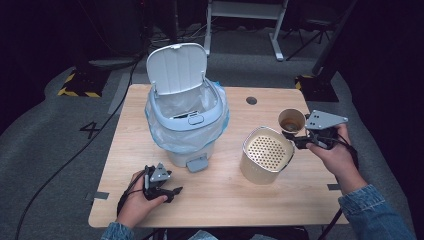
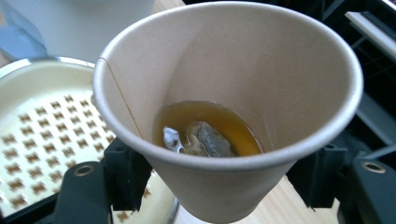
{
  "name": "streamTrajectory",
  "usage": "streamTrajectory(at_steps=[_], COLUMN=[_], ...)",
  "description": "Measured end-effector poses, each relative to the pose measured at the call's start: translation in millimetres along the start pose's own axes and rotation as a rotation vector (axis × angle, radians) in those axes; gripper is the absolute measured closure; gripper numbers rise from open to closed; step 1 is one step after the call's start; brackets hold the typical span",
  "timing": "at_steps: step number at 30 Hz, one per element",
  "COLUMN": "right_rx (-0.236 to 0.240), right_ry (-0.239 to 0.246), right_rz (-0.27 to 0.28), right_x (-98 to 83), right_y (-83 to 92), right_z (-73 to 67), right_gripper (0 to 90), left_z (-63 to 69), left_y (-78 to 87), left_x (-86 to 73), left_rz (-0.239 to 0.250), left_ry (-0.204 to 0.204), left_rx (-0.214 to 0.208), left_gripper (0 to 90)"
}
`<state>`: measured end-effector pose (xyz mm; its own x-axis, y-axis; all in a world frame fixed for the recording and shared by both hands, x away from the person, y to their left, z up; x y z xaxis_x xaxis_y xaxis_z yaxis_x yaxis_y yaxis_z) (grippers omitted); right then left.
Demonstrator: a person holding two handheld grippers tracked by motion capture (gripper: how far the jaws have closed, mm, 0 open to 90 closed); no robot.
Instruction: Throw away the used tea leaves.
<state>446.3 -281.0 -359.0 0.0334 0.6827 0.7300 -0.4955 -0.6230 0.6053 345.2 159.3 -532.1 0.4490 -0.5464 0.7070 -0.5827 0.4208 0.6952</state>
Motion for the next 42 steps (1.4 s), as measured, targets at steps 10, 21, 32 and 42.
streamTrajectory(at_steps=[10,21,32,42], right_rx=[-0.142,-0.247,-0.351,-0.47], right_ry=[0.266,0.533,0.789,1.072], right_rz=[-0.171,-0.335,-0.467,-0.55], right_x=[3.7,0.1,-2.8,2.4], right_y=[-3.7,-9.3,-14.2,-15.4], right_z=[-8.0,-16.3,-23.0,-32.5], right_gripper=[31.5,31.5,31.5,31.6], left_z=[-0.1,0.0,-0.1,-0.1], left_y=[0.0,0.0,0.1,0.1], left_x=[0.0,0.0,0.0,0.0], left_rz=[0.0,0.0,-0.001,-0.001], left_ry=[-0.001,0.0,-0.001,-0.002], left_rx=[0.0,0.0,0.0,0.0], left_gripper=[28.3,28.3,28.3,28.3])
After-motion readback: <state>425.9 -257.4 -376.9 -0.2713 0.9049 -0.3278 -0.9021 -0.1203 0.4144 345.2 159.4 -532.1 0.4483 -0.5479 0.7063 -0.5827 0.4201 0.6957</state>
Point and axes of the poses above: each handheld gripper's, and its own axes: y roughly backward along the jaws, x roughly out of its top, z roughly to its right, the point moved 4 cm from there along -y, roughly forward along the jaws, and after that the axes turned 12 degrees about x, right-handed, at the moved point
